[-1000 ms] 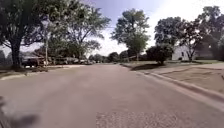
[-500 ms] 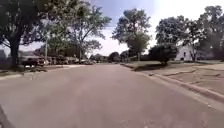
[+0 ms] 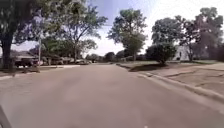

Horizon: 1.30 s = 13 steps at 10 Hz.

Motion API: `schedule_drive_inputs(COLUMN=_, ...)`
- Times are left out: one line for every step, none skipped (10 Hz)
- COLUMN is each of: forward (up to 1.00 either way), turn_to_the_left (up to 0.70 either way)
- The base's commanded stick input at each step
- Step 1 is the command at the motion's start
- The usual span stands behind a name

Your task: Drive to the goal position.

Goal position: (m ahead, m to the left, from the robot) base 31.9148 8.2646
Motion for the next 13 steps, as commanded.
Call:
schedule_drive_inputs(forward=0.70, turn_to_the_left=0.03)
schedule_drive_inputs(forward=0.70, turn_to_the_left=0.02)
schedule_drive_inputs(forward=0.70, turn_to_the_left=-0.10)
schedule_drive_inputs(forward=0.70, turn_to_the_left=-0.29)
schedule_drive_inputs(forward=0.70, turn_to_the_left=-0.19)
schedule_drive_inputs(forward=0.70, turn_to_the_left=0.03)
schedule_drive_inputs(forward=0.70, turn_to_the_left=0.03)
schedule_drive_inputs(forward=0.70, turn_to_the_left=0.03)
schedule_drive_inputs(forward=0.70, turn_to_the_left=0.03)
schedule_drive_inputs(forward=0.70, turn_to_the_left=0.03)
schedule_drive_inputs(forward=0.70, turn_to_the_left=0.03)
schedule_drive_inputs(forward=0.70, turn_to_the_left=0.03)
schedule_drive_inputs(forward=0.70, turn_to_the_left=0.03)
